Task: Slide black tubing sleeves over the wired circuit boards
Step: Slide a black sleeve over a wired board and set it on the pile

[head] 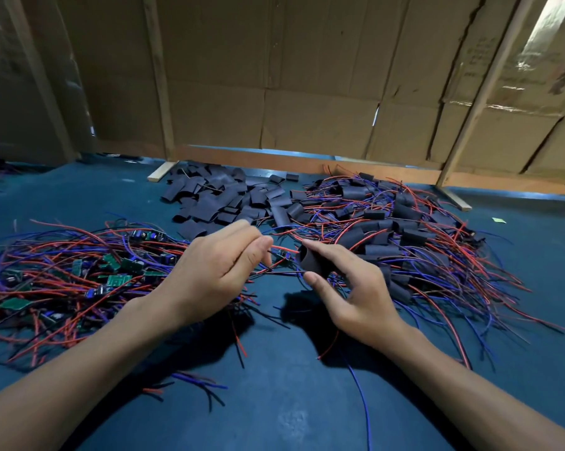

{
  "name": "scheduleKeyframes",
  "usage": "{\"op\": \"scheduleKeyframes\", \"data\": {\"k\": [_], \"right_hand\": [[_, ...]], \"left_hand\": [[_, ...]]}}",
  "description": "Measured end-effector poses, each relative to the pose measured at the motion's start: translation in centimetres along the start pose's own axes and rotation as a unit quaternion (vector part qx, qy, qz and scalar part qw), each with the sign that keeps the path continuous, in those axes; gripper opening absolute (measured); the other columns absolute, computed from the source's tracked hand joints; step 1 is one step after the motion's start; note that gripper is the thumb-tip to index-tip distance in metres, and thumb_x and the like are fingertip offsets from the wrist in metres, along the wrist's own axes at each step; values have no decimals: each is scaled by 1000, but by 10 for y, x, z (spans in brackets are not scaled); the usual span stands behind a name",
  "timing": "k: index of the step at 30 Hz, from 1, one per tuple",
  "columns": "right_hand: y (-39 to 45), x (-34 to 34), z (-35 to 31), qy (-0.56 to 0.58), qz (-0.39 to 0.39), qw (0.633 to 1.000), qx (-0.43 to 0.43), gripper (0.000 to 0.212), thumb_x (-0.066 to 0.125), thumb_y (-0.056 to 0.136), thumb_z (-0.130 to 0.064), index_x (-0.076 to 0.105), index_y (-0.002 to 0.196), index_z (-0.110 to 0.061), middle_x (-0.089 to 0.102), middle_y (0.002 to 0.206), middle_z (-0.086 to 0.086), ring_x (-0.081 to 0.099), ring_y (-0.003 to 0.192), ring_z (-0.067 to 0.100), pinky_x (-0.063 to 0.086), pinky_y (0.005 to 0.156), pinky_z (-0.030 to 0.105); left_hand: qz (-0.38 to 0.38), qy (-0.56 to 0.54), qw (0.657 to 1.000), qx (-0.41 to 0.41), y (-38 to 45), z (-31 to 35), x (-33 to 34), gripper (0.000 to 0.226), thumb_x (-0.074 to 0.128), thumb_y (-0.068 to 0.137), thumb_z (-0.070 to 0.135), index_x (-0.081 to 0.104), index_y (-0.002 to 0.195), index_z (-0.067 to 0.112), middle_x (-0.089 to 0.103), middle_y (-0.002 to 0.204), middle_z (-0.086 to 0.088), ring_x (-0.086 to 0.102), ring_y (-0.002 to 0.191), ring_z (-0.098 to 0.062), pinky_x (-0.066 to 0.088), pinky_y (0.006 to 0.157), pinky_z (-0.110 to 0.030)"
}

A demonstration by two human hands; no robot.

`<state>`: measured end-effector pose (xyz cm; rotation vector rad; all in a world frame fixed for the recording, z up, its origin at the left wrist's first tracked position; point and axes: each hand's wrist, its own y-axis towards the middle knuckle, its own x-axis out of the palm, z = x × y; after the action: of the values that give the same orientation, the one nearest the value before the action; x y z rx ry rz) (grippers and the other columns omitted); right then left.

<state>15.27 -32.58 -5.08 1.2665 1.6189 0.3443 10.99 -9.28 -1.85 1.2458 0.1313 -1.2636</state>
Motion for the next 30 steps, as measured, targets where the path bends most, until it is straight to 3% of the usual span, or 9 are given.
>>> {"op": "scheduleKeyframes", "data": {"k": [8, 15, 26, 30], "right_hand": [[0, 3, 0, 23, -5, 1000, 4, 41, 72, 90, -10, 63, 129, 1, 69, 123, 7, 64, 118, 14, 46, 102, 25], [1, 6, -1, 29, 11, 999, -13, 40, 71, 90, -12, 65, 128, 0, 70, 123, 7, 66, 116, 15, 49, 100, 29], [-6, 0, -1, 52, 21, 998, -7, 39, 73, 89, -9, 66, 126, 1, 70, 119, 6, 66, 113, 13, 48, 98, 24], [-7, 7, -6, 60, 25, 998, -23, 31, 75, 87, -4, 71, 117, 0, 74, 110, 5, 71, 98, 14, 55, 89, 27]], "left_hand": [[58, -78, 995, -4, -1, 4, 9, 14, 60, 100, 25, 69, 97, 14, 62, 83, 9, 57, 74, -9, 41, 67, -17], [63, -16, 997, 49, 1, 6, 4, 8, 68, 95, 14, 72, 96, 6, 60, 85, 5, 53, 78, 5, 35, 73, -9], [79, -13, 995, 65, -1, 4, 9, 13, 62, 98, 20, 70, 98, 9, 57, 86, 5, 54, 78, -4, 38, 73, -14], [23, -31, 994, 101, -4, 12, 17, 16, 58, 100, 19, 67, 105, 8, 57, 93, 3, 57, 85, -9, 43, 79, -18]]}}
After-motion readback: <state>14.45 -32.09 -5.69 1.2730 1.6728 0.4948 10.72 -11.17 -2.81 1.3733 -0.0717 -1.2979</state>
